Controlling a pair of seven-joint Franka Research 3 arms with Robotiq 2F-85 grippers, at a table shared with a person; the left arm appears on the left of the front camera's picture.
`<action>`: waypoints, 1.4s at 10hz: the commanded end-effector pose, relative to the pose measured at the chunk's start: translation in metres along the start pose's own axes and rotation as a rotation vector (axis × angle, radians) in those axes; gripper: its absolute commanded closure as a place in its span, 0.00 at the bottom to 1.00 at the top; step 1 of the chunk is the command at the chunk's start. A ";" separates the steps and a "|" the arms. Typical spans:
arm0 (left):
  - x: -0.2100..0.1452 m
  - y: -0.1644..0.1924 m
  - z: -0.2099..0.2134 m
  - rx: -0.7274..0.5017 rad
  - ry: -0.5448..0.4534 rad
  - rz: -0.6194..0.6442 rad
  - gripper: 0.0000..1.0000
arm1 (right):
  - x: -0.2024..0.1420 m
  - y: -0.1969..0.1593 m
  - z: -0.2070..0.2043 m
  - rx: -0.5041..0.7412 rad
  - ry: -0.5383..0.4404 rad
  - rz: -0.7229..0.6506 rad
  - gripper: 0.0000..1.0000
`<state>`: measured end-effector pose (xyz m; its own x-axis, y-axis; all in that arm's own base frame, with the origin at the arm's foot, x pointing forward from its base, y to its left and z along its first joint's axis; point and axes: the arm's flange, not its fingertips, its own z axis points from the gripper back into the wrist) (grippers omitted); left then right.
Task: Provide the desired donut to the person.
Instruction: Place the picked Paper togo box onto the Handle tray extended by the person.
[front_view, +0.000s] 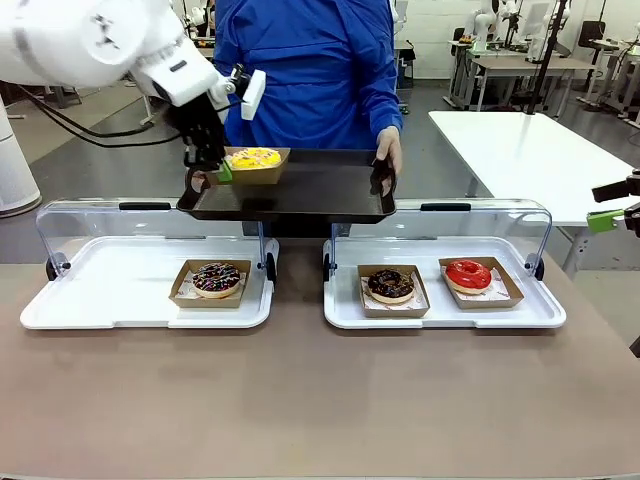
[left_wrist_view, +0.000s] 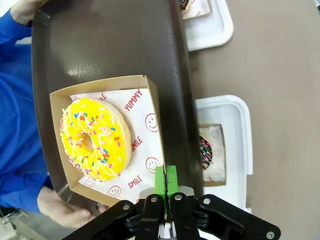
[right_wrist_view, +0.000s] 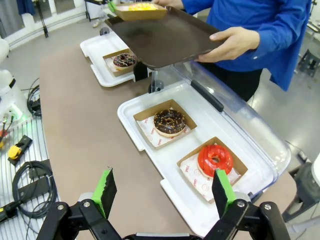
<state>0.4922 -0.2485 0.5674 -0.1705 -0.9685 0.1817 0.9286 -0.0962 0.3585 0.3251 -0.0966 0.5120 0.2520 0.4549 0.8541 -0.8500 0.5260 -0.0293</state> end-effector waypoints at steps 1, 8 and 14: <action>0.005 0.017 -0.006 0.026 0.001 -0.033 0.99 | -0.001 -0.002 -0.002 0.004 -0.016 0.012 0.00; -0.002 0.025 -0.027 -0.019 0.021 0.023 0.00 | -0.001 -0.002 -0.002 0.004 -0.016 0.012 0.00; -0.006 0.028 -0.014 -0.117 0.044 0.081 0.00 | -0.001 -0.002 -0.002 0.004 -0.016 0.012 0.00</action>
<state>0.5212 -0.2478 0.5558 -0.1020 -0.9827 0.1545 0.9656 -0.0604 0.2530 0.3251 -0.0965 0.5120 0.2520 0.4548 0.8542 -0.8505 0.5253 -0.0287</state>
